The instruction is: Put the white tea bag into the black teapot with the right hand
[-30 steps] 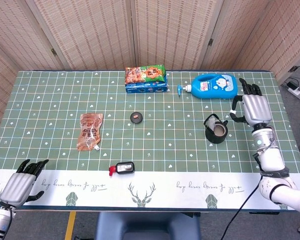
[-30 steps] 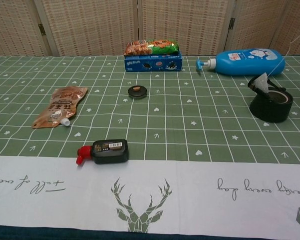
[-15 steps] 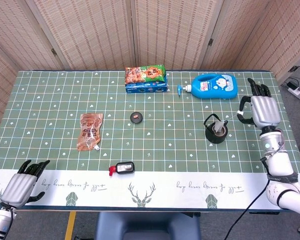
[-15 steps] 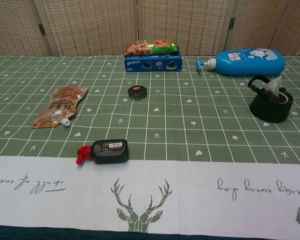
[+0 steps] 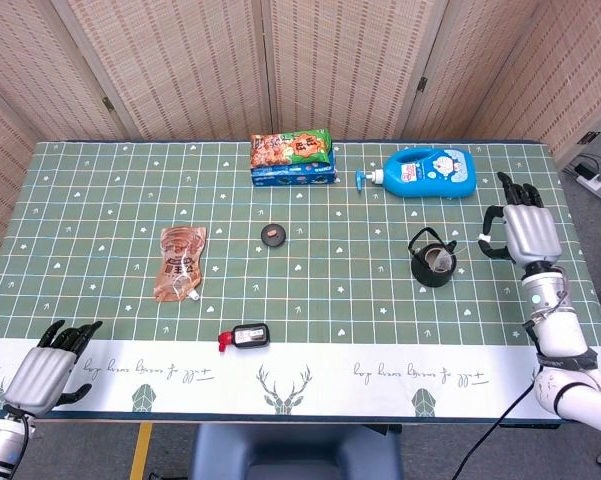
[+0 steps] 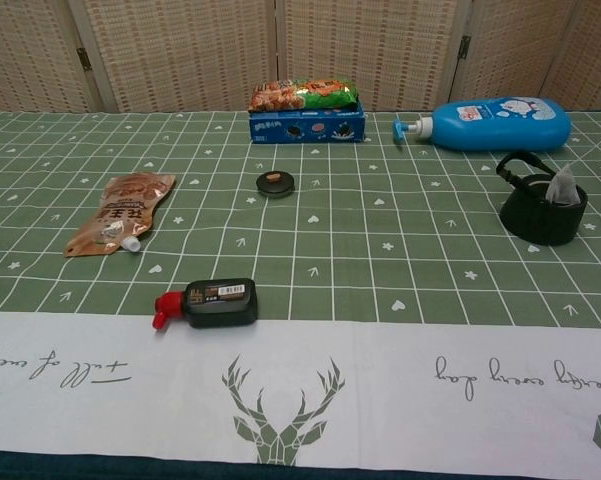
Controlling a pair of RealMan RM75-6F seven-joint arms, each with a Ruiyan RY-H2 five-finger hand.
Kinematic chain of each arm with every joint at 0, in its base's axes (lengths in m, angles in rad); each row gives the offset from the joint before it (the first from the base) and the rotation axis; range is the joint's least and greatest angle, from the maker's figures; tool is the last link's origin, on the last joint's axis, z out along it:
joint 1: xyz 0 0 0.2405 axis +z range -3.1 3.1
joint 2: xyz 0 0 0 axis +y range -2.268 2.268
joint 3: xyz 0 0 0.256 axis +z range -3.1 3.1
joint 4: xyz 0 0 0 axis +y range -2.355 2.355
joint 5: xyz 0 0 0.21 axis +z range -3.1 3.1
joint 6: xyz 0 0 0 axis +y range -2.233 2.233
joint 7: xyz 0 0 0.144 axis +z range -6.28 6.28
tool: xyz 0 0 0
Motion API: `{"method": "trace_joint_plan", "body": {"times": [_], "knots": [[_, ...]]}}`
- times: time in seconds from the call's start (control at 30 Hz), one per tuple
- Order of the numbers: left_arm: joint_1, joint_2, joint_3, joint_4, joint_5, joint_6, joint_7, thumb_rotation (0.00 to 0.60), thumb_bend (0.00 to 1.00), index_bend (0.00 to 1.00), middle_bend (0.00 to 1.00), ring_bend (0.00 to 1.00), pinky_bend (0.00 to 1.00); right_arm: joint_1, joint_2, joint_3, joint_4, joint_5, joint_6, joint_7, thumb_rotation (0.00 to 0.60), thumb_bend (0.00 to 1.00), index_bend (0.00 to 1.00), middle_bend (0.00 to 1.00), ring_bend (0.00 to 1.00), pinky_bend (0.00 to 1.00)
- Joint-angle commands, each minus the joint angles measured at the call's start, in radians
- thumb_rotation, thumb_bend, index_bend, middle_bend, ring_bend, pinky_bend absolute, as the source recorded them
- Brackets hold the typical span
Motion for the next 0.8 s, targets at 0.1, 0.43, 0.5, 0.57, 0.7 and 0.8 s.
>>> {"method": "trace_joint_plan", "body": {"times": [0.1, 0.43, 0.5, 0.57, 0.7, 0.8], "knots": [[0.001, 0.002, 0.0, -0.002, 0.002, 0.005, -0.005, 0.6, 0.2, 0.0, 0.12, 0.15, 0.06, 0.002, -0.019, -0.011, 0.014, -0.017, -0.015, 0.009, 0.6, 0.31, 0.61, 0.0, 0.08, 0.0], [0.001, -0.001, -0.001, -0.004, -0.003, 0.002, 0.006, 0.6, 0.2, 0.0, 0.12, 0.15, 0.06, -0.021, -0.009, -0.067, -0.063, -0.186, 0.014, 0.024, 0.6, 0.31, 0.59, 0.0, 0.08, 0.0], [0.002, -0.001, -0.001, -0.005, -0.005, 0.003, 0.007, 0.6, 0.2, 0.0, 0.12, 0.15, 0.06, -0.027, -0.002, -0.088, -0.093, -0.208, 0.027, -0.021, 0.6, 0.31, 0.57, 0.0, 0.07, 0.0], [0.002, 0.001, -0.001, -0.006, -0.005, 0.003, 0.005, 0.6, 0.2, 0.0, 0.12, 0.15, 0.06, -0.03, 0.004, -0.102, -0.123, -0.208, 0.032, -0.066, 0.6, 0.31, 0.49, 0.0, 0.06, 0.0], [0.004, 0.005, 0.001, -0.01, -0.003, 0.006, 0.001, 0.6, 0.21, 0.01, 0.12, 0.15, 0.06, -0.035, 0.015, -0.128, -0.179, -0.201, 0.043, -0.153, 0.6, 0.31, 0.22, 0.0, 0.02, 0.0], [0.004, 0.006, 0.001, -0.011, -0.002, 0.008, 0.0, 0.6, 0.21, 0.01, 0.12, 0.15, 0.06, -0.039, 0.03, -0.141, -0.219, -0.177, 0.045, -0.209, 0.6, 0.31, 0.03, 0.0, 0.0, 0.0]]}}
